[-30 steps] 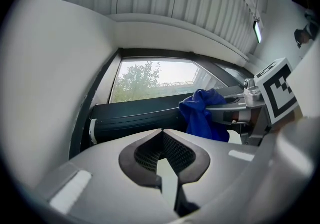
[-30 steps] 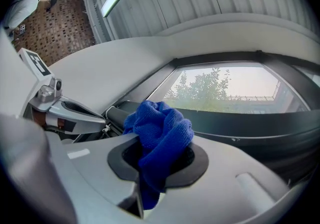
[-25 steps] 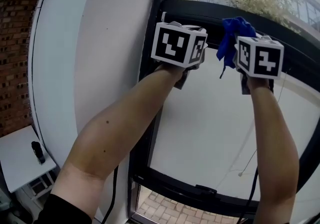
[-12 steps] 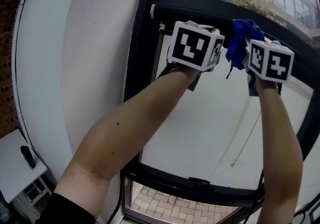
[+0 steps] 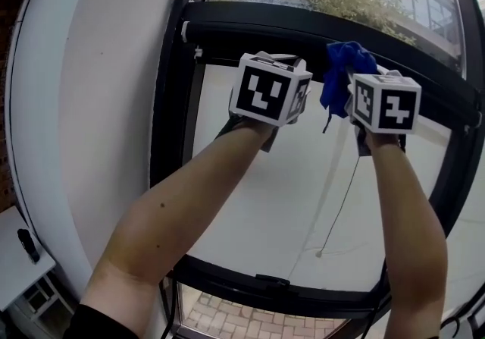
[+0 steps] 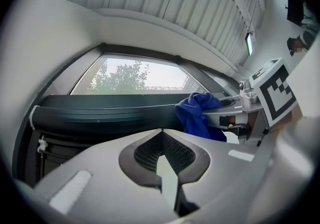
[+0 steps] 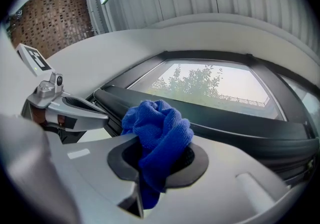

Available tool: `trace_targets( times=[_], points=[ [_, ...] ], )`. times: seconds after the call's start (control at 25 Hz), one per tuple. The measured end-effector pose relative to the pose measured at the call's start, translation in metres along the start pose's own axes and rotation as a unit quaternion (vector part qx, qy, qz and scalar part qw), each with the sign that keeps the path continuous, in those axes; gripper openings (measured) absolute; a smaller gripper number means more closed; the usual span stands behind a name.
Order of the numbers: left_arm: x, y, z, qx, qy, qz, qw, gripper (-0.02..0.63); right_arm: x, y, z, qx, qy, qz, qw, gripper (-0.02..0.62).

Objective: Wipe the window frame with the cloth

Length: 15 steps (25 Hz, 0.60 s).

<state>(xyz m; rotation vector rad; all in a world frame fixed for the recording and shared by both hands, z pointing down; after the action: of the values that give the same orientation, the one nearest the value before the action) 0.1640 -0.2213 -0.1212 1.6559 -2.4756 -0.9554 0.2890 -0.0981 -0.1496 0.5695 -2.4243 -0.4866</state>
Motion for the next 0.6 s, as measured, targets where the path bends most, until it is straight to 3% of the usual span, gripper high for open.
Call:
trace_targets(
  times=[0.6],
  points=[
    [-0.079,-0.022,0.035,-0.017,-0.011,0.009,0.9997,-0.008,-0.081,0.037,-0.011,-0.020,-0.033,-0.008,0.999,0.077]
  ],
)
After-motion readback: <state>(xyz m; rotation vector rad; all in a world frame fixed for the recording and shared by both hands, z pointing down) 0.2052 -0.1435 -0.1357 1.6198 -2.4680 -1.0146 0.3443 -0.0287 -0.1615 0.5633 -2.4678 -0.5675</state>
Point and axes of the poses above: the fingertips, and each gripper's own axes: y backward along the fingers, x to its left, z out of its top, the point moved 9 cm from there along y, backward along the fingers, and after that the axes turned 2 degrees about z, right-handed, at the moved point
